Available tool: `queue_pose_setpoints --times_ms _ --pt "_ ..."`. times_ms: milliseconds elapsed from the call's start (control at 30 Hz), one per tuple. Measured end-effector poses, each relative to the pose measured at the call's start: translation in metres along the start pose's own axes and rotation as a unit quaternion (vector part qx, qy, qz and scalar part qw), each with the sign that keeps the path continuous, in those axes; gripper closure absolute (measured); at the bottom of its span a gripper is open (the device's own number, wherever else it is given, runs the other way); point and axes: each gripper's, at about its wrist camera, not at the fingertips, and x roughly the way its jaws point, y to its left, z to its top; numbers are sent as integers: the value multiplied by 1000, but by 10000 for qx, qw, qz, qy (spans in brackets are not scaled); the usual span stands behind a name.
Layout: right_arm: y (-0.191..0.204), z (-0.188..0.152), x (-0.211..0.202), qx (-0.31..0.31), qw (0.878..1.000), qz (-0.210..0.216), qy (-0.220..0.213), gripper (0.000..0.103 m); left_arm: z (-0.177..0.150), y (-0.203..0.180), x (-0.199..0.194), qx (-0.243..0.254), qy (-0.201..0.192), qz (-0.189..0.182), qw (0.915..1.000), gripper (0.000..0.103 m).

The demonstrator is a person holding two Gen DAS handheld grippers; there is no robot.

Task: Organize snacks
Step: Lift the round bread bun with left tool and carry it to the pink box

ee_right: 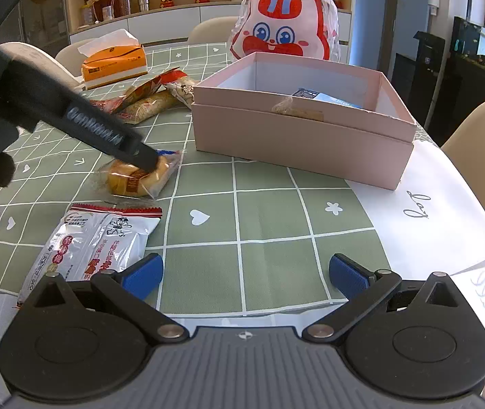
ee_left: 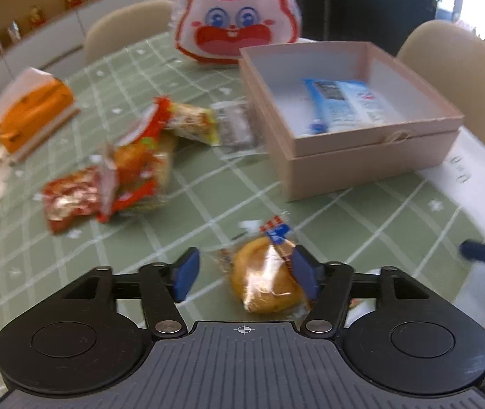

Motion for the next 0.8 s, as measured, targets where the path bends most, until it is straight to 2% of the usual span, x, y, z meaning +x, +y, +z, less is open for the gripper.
queue_pose_setpoints --times_ms 67,167,300,367,433,467,567,633,667,800 --pt "0 0 0 1 10000 2 0 0 1 8 -5 -224 52 2 9997 40" --pt "0 0 0 2 10000 -1 -1 0 6 13 -16 -588 -66 -309 9978 42" --pt "0 0 0 1 10000 2 -2 0 5 -5 -3 -265 252 -197 9991 41" --pt "0 0 0 4 10000 1 -3 0 3 -15 6 -84 323 -166 9993 29" --pt "0 0 1 3 10000 0 -4 0 2 -20 10 -2 312 -359 9989 7" --pt "0 0 0 4 10000 0 -4 0 1 -19 12 -67 298 -454 9985 7" --pt "-1 0 0 5 10000 1 -5 0 -1 -8 6 -387 144 -490 9979 13" --pt "1 0 1 6 10000 -8 -2 0 -4 -1 5 -459 107 -211 9987 21" --pt "1 0 2 4 10000 -8 0 0 -5 3 8 -511 177 -127 9985 21" --pt "0 2 2 -43 10000 55 35 0 -7 19 16 -1051 325 -361 9933 20"
